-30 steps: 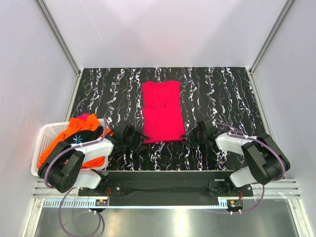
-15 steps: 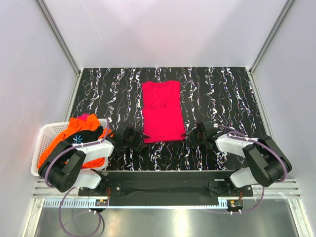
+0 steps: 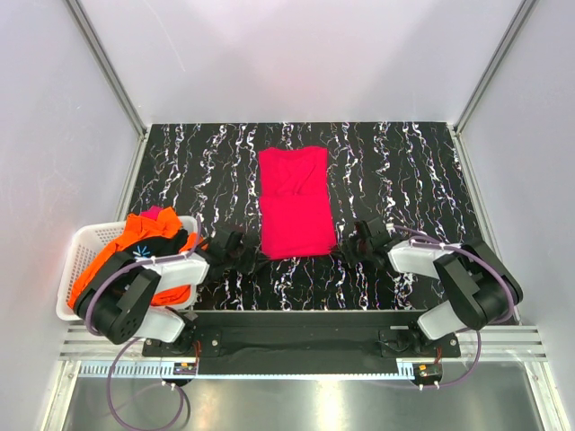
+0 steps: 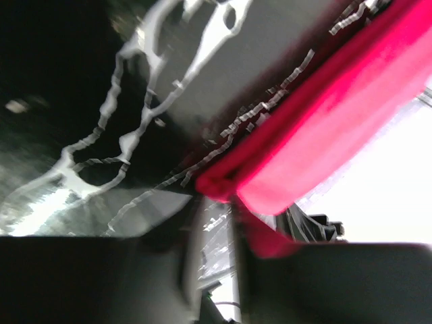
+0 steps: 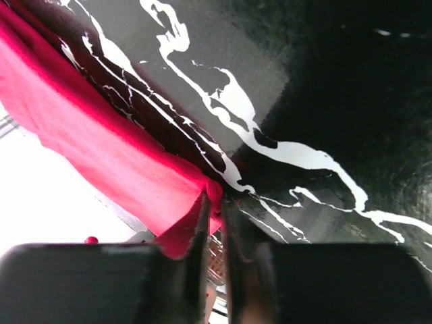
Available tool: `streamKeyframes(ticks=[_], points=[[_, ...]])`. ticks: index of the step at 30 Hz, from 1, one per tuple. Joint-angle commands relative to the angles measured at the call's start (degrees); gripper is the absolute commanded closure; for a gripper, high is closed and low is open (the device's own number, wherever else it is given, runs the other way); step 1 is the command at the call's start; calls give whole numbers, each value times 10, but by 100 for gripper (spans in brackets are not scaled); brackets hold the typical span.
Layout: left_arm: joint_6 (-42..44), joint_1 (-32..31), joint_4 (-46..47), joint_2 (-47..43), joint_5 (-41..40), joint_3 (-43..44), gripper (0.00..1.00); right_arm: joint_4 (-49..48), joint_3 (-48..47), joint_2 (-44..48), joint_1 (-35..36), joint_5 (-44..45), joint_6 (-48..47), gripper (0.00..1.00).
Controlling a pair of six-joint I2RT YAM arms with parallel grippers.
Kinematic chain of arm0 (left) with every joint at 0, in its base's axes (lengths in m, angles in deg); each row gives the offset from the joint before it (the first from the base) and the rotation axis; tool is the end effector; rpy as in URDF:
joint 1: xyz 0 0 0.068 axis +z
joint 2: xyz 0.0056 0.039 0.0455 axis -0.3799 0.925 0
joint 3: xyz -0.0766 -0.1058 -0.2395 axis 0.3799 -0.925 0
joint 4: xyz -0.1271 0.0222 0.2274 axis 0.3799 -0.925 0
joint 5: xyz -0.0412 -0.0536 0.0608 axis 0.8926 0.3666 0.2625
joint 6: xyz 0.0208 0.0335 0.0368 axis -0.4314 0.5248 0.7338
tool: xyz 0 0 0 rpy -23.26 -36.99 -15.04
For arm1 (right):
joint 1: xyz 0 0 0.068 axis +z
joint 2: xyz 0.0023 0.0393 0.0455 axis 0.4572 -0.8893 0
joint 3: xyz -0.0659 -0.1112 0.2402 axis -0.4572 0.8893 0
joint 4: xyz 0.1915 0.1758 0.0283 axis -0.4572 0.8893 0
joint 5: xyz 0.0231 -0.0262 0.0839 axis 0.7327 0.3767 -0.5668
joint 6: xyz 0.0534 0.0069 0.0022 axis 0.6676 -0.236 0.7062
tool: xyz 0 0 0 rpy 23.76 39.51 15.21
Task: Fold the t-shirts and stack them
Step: Fold the tshirt
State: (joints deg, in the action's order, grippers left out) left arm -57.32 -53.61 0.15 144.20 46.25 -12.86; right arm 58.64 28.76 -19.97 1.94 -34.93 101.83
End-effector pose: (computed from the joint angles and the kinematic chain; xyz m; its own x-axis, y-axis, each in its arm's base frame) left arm 0.1921 -0.1209 0.1199 -0.4848 -0.8612 0.1529 -0.7344 0.3059 -0.6059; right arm 0.2200 0.1256 0.1208 -0.5102 0.8576 0.0651 0.6967 0.3677 0.6160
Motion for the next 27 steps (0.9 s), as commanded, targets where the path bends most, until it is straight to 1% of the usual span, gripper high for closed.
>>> streamKeyframes(ticks=[1,2,3,4,6,7,10,11,18,22,25,27], points=[[-20,19,-59,21,-66,1,85,49,0,-16,3,40,-20,90],[-8,20,-63,28,-60,8,90,54,0,-15,3,41,-23,99],[-1,20,-71,30,-60,24,100,60,1,-7,3,41,-27,100],[5,20,-90,31,-44,32,100,73,2,-1,3,26,-30,100],[30,18,-116,24,-36,54,100,82,10,20,3,12,-40,100],[31,15,-145,20,-37,58,100,94,17,27,3,9,-46,100],[22,4,-174,-18,-40,51,100,112,40,58,4,-3,-52,100],[12,-5,-178,-42,-46,47,100,115,46,69,3,-6,-53,100],[3,-43,-220,-113,-50,32,100,169,80,184,2,-15,-48,100],[-12,-75,-249,-148,-55,32,100,206,80,222,3,-27,-56,100],[-27,-93,-260,-167,-73,32,100,224,80,247,3,-35,-64,100],[-13,-101,-262,-177,-80,44,100,233,76,267,4,-42,-75,100]])
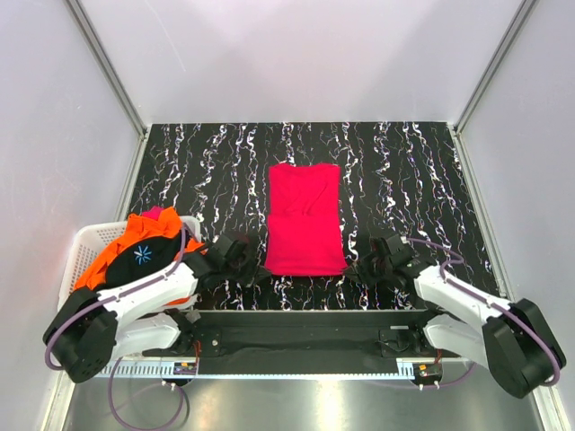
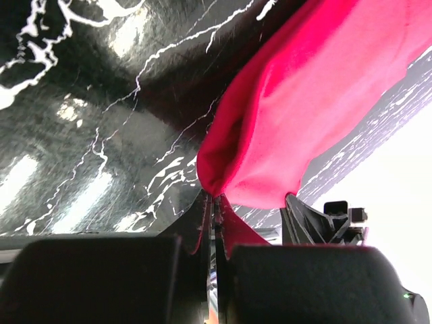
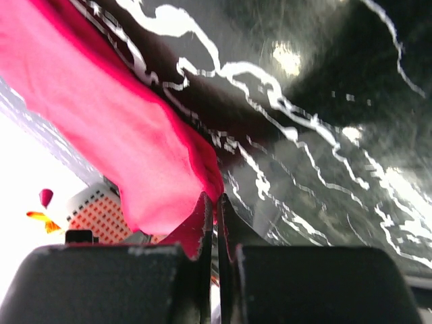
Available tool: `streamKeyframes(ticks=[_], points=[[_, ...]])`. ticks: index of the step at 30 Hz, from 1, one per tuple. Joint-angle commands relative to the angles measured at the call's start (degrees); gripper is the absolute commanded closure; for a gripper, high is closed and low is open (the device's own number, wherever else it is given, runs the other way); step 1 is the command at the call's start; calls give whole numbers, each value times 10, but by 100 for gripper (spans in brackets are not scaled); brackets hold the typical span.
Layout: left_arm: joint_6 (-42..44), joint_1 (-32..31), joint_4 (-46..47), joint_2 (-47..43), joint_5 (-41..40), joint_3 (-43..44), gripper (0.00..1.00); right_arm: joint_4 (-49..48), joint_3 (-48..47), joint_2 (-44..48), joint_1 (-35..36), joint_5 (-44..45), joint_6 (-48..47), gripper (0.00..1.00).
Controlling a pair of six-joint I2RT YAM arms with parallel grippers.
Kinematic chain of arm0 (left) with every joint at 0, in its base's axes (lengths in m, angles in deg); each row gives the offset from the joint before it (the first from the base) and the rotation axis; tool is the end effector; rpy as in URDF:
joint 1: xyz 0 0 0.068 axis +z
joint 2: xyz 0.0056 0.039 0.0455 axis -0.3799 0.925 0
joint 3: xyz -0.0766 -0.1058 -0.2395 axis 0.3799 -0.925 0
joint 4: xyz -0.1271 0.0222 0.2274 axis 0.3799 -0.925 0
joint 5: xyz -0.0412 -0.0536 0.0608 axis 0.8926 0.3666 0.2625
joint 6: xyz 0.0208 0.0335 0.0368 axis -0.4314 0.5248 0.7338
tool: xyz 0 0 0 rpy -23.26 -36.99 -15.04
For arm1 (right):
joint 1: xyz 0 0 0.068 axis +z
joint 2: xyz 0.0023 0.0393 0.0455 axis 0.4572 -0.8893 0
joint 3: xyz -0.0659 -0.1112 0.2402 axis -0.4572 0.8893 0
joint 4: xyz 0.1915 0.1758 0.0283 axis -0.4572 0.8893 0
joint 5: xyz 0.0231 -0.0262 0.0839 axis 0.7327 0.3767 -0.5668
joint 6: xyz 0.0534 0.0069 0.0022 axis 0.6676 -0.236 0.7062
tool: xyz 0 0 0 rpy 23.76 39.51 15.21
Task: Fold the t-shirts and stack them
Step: Fold the tshirt
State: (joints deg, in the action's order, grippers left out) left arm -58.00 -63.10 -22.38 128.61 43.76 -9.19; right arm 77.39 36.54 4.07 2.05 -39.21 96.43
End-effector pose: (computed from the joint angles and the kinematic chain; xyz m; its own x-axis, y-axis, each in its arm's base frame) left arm 0.1491 -0.1312 0.1648 -0.5888 -0.7990 0.1223 -0.7041 0.4328 -0.5629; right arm 0.1581 0.0945 0.1459 -0.6085 0.7903 0.0715 0.6650 0.4587 0.5894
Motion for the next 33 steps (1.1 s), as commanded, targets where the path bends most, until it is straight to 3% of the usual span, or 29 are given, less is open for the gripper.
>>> streamKeyframes(ticks=[1,8,14,18,23,33], points=[[0,-10,-48,-23,-58,14,100,58,-3,32,3,-1,-25,100],[75,-21,-87,-27,-103,95,100,110,-56,72,2,11,-92,100],[169,5,-114,30,-140,236,100,162,-202,-3,-38,4,-207,100],[224,46,-116,85,-130,337,100,168,-316,-82,-66,-2,-251,100],[268,133,-104,202,-54,436,100,166,-424,-214,-110,-59,-296,100],[339,199,-94,422,47,654,100,165,-644,-436,-161,-117,-314,100]])
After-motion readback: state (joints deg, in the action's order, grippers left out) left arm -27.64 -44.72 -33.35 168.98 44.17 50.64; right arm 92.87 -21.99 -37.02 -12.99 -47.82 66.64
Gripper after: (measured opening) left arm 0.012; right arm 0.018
